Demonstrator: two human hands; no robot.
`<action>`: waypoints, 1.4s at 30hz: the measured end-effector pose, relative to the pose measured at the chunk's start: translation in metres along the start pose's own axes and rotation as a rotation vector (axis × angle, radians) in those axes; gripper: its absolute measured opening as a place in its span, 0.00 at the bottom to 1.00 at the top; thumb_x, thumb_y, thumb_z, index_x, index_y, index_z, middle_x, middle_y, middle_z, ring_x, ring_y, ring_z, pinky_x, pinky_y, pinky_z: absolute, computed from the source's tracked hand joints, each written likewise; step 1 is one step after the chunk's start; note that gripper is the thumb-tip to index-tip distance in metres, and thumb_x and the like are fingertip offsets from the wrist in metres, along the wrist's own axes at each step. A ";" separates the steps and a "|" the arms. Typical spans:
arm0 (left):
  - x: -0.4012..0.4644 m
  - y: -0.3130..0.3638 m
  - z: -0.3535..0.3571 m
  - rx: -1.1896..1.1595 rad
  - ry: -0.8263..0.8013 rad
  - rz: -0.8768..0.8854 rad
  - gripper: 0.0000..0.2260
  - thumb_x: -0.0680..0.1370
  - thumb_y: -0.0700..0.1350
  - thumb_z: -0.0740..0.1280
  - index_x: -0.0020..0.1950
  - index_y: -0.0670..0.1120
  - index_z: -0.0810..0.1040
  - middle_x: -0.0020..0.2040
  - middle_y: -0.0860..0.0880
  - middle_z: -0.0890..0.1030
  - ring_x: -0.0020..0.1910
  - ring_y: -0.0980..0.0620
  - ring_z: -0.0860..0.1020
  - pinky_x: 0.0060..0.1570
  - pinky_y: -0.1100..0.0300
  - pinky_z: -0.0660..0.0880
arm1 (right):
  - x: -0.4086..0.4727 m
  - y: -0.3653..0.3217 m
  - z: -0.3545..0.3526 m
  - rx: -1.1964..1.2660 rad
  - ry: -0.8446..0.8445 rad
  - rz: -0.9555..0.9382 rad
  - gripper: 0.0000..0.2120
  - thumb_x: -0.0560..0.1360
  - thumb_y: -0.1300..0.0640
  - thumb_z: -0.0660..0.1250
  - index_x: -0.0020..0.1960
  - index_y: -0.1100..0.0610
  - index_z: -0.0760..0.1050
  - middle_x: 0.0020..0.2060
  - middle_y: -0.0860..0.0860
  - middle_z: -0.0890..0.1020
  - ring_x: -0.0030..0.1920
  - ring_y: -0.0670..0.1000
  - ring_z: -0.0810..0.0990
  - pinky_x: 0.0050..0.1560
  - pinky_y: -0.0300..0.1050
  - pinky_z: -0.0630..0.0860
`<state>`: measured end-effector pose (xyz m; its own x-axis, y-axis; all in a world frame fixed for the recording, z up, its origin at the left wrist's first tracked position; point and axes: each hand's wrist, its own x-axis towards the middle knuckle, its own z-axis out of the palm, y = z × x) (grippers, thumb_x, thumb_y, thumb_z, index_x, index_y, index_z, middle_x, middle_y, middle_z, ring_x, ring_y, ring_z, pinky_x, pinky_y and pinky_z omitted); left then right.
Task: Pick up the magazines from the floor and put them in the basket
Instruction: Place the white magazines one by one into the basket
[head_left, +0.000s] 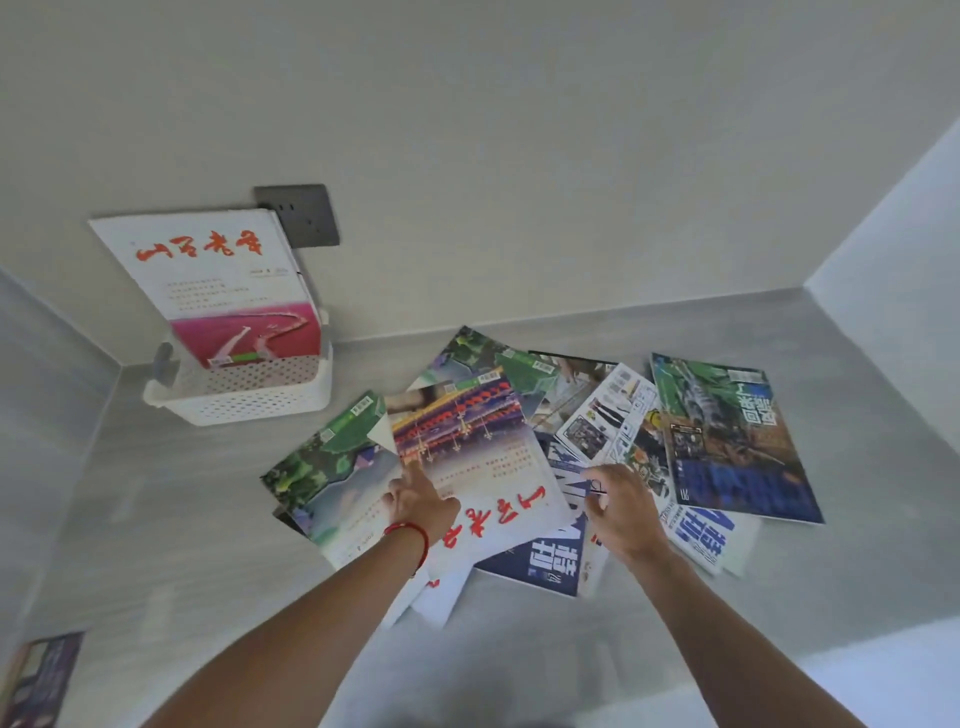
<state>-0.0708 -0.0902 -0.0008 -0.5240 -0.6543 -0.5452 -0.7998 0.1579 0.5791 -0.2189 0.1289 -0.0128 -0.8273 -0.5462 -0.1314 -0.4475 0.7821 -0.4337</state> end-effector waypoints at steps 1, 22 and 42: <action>-0.001 0.002 0.007 -0.052 0.027 -0.044 0.41 0.72 0.36 0.65 0.81 0.53 0.52 0.77 0.37 0.59 0.73 0.34 0.66 0.53 0.51 0.78 | -0.001 0.000 0.004 -0.012 -0.039 -0.041 0.17 0.77 0.61 0.70 0.65 0.59 0.78 0.60 0.55 0.81 0.61 0.56 0.79 0.64 0.48 0.73; -0.035 0.038 -0.123 0.403 0.154 0.504 0.16 0.83 0.40 0.61 0.66 0.55 0.79 0.47 0.47 0.84 0.37 0.51 0.81 0.40 0.61 0.77 | 0.050 -0.155 -0.047 -0.058 0.068 -0.774 0.36 0.74 0.51 0.73 0.77 0.53 0.62 0.75 0.54 0.68 0.77 0.56 0.64 0.78 0.61 0.58; -0.018 -0.066 -0.212 -1.058 0.050 -0.088 0.11 0.75 0.39 0.72 0.56 0.47 0.78 0.52 0.45 0.84 0.50 0.46 0.82 0.60 0.45 0.78 | 0.089 -0.278 -0.076 0.552 -0.484 -0.536 0.06 0.80 0.55 0.70 0.53 0.47 0.85 0.45 0.49 0.89 0.47 0.50 0.88 0.50 0.51 0.83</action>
<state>0.0535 -0.2454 0.0997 -0.4451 -0.6657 -0.5989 -0.1598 -0.5991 0.7846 -0.1942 -0.1142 0.1636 -0.2662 -0.9593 -0.0948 -0.4024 0.1999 -0.8934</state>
